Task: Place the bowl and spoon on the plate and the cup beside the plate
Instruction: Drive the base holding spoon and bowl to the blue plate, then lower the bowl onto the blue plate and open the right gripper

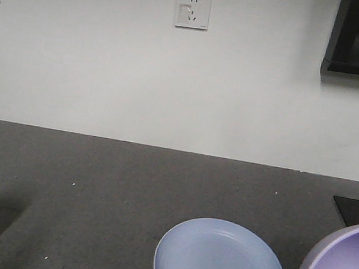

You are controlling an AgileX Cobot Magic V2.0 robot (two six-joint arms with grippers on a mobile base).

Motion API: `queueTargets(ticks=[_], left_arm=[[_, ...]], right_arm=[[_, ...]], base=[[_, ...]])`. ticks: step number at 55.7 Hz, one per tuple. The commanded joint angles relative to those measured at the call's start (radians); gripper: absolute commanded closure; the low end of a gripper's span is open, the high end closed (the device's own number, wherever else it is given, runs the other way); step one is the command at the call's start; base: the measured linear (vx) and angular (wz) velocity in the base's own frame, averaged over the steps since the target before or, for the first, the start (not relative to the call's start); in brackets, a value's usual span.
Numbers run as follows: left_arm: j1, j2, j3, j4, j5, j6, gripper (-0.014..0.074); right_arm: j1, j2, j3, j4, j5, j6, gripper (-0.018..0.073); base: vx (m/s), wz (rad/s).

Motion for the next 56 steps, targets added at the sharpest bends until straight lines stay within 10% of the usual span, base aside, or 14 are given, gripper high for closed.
queueTargets(ticks=[1,56], left_arm=[[-0.002,0.004,-0.025,-0.011,-0.086,-0.012,0.0599],[-0.002,0.004,-0.025,-0.011,-0.086,-0.012,0.0599]], right_arm=[[0.001,0.008,-0.029,0.025,-0.083,-0.006,0.0568],[0.001,0.008,-0.029,0.025,-0.086,-0.007,0.0568]], base=[[0.33,-0.23],[0.15,-0.16]])
